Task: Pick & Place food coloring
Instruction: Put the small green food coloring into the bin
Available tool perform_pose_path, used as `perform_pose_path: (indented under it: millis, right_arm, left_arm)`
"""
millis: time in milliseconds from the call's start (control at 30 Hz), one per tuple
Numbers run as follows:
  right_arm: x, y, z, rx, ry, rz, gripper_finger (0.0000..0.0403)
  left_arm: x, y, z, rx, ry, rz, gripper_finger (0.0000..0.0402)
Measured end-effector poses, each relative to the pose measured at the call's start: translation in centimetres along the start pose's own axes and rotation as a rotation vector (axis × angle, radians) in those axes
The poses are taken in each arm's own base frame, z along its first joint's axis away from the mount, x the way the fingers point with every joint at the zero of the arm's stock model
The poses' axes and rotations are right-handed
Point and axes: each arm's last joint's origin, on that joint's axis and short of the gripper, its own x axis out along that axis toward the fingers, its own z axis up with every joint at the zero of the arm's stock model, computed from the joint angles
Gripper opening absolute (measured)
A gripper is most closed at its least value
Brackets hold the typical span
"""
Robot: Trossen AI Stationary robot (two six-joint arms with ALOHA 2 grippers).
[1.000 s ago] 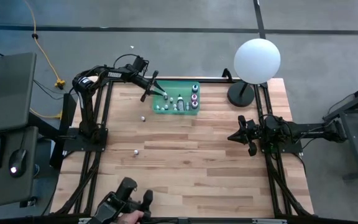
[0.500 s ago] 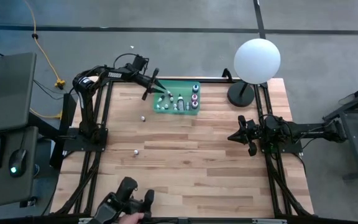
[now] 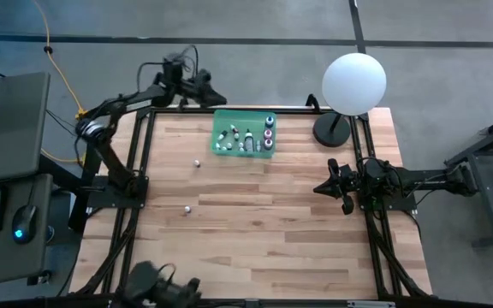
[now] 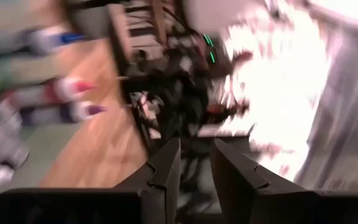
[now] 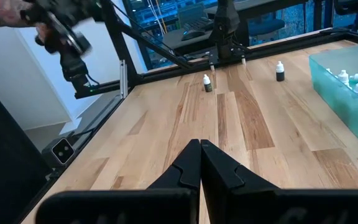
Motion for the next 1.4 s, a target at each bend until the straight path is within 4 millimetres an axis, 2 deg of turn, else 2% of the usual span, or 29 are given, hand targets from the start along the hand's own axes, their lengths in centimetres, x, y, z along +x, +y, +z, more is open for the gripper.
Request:
perform_pose_path:
  millis: [133, 300, 433, 567, 700, 800, 867, 933, 1000, 1267, 1400]
  right_arm:
    - [0.0, 0.0, 0.0, 0.000, 0.000, 0.000, 0.0000]
    - [0.0, 0.0, 0.0, 0.000, 0.000, 0.000, 0.0000]
    - [0.0, 0.0, 0.0, 0.000, 0.000, 0.000, 0.0000]
    - [0.0, 0.0, 0.0, 0.000, 0.000, 0.000, 0.0000]
    - [0.0, 0.0, 0.0, 0.000, 0.000, 0.000, 0.0000]
    - [0.0, 0.0, 0.0, 0.000, 0.000, 0.000, 0.0000]
    - [0.0, 0.0, 0.0, 0.000, 0.000, 0.000, 0.0000]
    - [0.0, 0.0, 0.0, 0.000, 0.000, 0.000, 0.0000]
    - [0.0, 0.0, 0.0, 0.000, 0.000, 0.000, 0.0000]
    - [0.0, 0.0, 0.0, 0.000, 0.000, 0.000, 0.0000]
    - [0.0, 0.0, 0.0, 0.000, 0.000, 0.000, 0.0000]
  left_arm:
    - [-0.9, -5.1, -2.4, 0.424, 0.093, -0.077, 0.0087]
    - [-2.3, -9.9, -5.8, 0.674, 0.104, -0.110, 0.0087]
    - [-3.5, -12.8, -8.7, 0.860, 0.108, -0.134, 0.0087]
    - [-4.9, -15.6, -12.3, 1.084, 0.075, -0.134, 0.0087]
    - [-6.1, -17.1, -15.8, 1.181, -0.026, -0.026, 0.0087]
    - [-7.1, -16.7, -18.3, 1.204, -0.110, 0.197, 0.0087]
    - [-7.9, -15.6, -19.8, 1.169, -0.150, 0.475, 0.0087]
    - [-8.7, -14.4, -21.1, 1.141, -0.128, 0.772, 0.0087]
    - [-9.2, -13.6, -21.7, 1.141, -0.049, 0.939, 0.0087]
    - [-8.7, -11.2, -21.1, 1.025, 0.205, 0.967, 0.0087]
    - [-7.4, -8.7, -19.7, 0.940, 0.337, 0.964, 0.0087]
